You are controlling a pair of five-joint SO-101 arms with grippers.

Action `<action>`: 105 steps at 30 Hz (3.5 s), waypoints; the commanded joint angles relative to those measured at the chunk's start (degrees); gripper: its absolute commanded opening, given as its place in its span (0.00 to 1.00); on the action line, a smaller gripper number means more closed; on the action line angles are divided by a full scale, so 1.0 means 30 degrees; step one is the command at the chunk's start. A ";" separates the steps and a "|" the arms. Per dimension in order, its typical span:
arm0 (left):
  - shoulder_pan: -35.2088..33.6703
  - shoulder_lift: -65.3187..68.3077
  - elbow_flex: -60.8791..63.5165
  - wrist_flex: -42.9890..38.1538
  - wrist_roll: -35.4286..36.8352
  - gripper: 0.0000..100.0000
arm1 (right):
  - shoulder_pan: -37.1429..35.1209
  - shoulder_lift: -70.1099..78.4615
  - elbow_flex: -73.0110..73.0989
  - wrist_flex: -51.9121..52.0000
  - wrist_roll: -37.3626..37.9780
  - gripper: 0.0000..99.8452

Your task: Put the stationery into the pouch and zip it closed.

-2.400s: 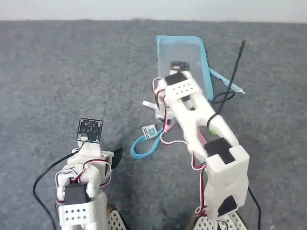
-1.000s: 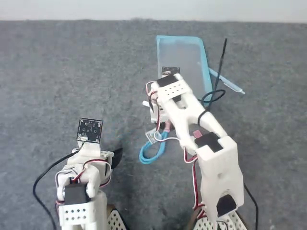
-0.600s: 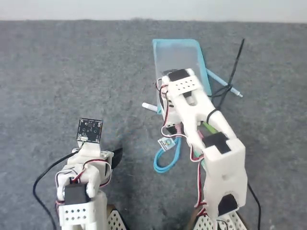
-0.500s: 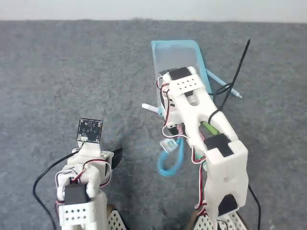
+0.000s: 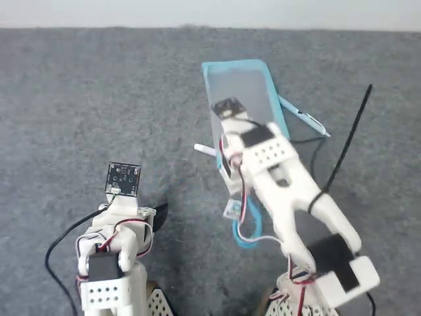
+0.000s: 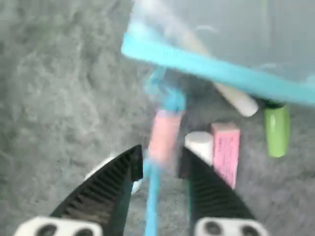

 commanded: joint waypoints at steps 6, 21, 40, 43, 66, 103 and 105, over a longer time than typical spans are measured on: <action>-0.0029 -0.0352 -0.0161 -0.0059 0.0117 0.31 | -0.0132 -0.1040 0.2432 -0.3766 0.0176 0.36; 0.0000 -0.0352 -0.0161 -0.0059 0.0117 0.31 | -0.0190 0.1128 0.2403 -0.6462 -0.2022 0.15; -0.0059 -0.0352 -0.0161 -0.0059 0.0117 0.31 | -0.0044 0.1919 0.2520 -0.6315 0.2901 0.03; -0.0088 -0.0352 -0.0161 -0.0205 0.0088 0.31 | -0.0044 0.1919 0.2520 -0.6256 0.3018 0.01; 0.1055 0.1026 -0.5788 -0.3604 -0.2022 0.31 | 0.0630 -1.4842 0.7267 -0.5729 0.4484 0.01; 0.6271 0.9641 -0.6872 -0.9817 0.1670 0.39 | -0.2037 -1.3407 0.4396 -0.3150 0.4571 0.01; 0.6564 0.9641 -0.6842 -0.9553 0.1201 0.39 | -0.1919 -1.3377 0.4396 -0.3150 0.4542 0.01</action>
